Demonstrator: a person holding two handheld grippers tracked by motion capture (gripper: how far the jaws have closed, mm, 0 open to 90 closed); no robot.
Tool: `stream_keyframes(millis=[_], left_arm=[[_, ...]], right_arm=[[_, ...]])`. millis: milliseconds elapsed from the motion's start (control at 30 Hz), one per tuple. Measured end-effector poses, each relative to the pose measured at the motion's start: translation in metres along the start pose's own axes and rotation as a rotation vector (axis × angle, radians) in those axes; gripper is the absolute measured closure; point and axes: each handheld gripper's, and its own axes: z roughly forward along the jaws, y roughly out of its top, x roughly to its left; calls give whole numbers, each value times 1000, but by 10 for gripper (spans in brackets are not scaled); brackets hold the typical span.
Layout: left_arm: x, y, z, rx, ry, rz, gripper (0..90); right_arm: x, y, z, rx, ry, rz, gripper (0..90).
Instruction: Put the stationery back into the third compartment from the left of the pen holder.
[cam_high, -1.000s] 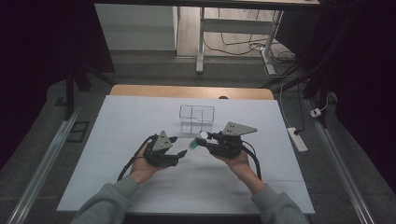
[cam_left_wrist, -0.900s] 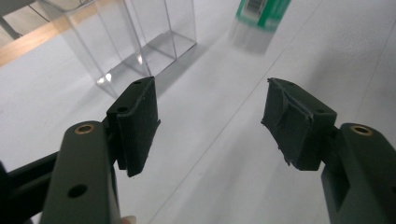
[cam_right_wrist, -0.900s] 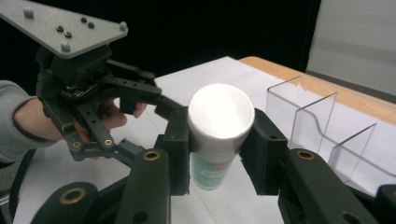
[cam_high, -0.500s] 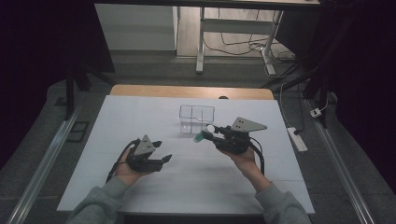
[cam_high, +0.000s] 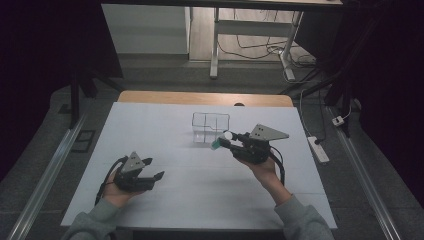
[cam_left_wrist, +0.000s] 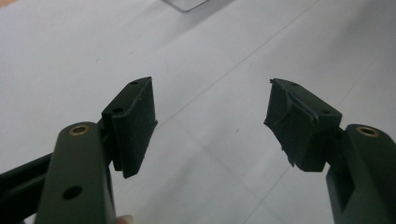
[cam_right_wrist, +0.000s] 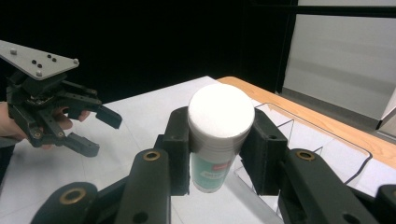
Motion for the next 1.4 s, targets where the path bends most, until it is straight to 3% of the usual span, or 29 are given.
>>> stream_keyframes(millis=[133,600,967,1400], left_arm=[[4,-7,-4,10,14,-22,315],[8,-15,-10,28,23,-35,278],[9,-17,-9,31,12,-39,264],[10,-17,-9,31,10,-40,260]], right_arm=[[0,1,-1,-4,-6,-1,634],[-6,12,1,-8,-47,-24,633],[-30,36,15,10,-116,-33,633],[-56,34,34,76,-193,-11,633]])
